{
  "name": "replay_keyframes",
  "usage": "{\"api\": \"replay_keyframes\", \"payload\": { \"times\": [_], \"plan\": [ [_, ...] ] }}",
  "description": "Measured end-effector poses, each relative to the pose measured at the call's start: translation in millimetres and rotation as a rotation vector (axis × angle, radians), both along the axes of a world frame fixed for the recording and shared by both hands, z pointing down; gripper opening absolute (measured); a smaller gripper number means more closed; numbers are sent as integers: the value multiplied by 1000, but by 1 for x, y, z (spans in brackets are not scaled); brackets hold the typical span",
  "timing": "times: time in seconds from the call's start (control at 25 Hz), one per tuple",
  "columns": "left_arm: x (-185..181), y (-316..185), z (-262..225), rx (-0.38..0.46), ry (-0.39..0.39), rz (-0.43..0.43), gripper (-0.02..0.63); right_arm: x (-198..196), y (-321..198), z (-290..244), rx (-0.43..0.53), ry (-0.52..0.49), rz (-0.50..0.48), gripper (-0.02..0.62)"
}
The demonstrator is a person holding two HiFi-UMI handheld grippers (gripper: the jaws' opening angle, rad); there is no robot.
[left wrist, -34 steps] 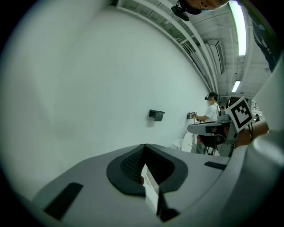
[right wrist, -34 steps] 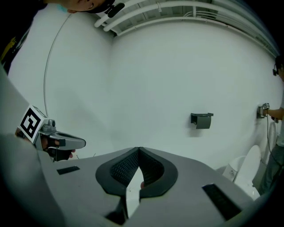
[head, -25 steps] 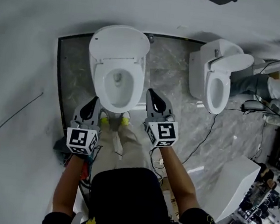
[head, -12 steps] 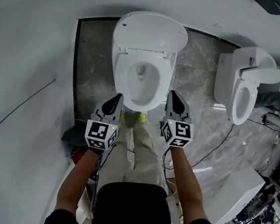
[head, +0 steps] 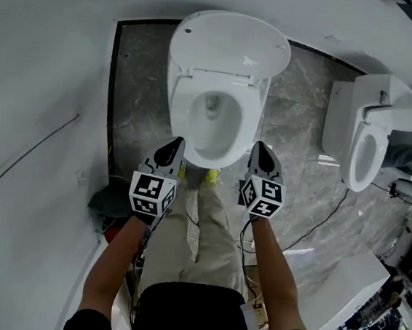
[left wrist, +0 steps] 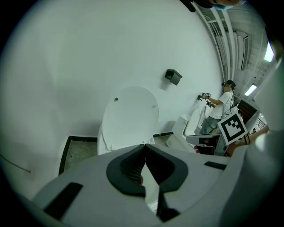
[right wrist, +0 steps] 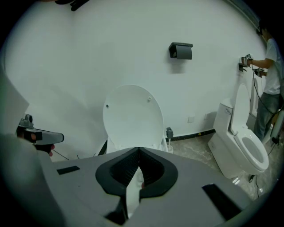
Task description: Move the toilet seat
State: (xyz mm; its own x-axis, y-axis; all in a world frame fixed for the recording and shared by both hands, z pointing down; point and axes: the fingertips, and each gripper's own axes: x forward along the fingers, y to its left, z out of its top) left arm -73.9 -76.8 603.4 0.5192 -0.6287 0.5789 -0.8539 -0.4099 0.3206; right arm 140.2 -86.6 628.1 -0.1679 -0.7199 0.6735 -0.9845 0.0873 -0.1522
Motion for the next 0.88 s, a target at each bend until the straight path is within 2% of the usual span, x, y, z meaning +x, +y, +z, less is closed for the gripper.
{"api": "replay_keyframes", "payload": {
  "times": [0.2, 0.32, 0.44, 0.52, 0.6, 0.68, 0.76, 0.88],
  "plan": [
    [-1, 8, 35, -35, -11, -14, 18, 4, 14, 42, -58, 1, 0, 29],
    [2, 17, 61, -61, -22, 11, 23, 5, 22, 66, -89, -2, 5, 42],
    [6, 29, 87, -85, -55, 45, 101, 5, 29, 85, -108, -20, 9, 74],
    [5, 36, 105, -112, -63, 46, 121, 4, 33, 99, -119, -28, 9, 89],
    [3, 43, 125, -146, -73, 41, 156, 2, 37, 113, -131, -43, 9, 126],
    [-3, 51, 147, -177, -91, 36, 199, -5, 41, 129, -148, -73, 9, 230],
    [-9, 56, 167, -202, -105, 27, 222, -12, 44, 144, -168, -97, 10, 292],
    [-12, 63, 196, -256, -113, 26, 246, -19, 45, 162, -188, -123, 6, 330]
  ]
}}
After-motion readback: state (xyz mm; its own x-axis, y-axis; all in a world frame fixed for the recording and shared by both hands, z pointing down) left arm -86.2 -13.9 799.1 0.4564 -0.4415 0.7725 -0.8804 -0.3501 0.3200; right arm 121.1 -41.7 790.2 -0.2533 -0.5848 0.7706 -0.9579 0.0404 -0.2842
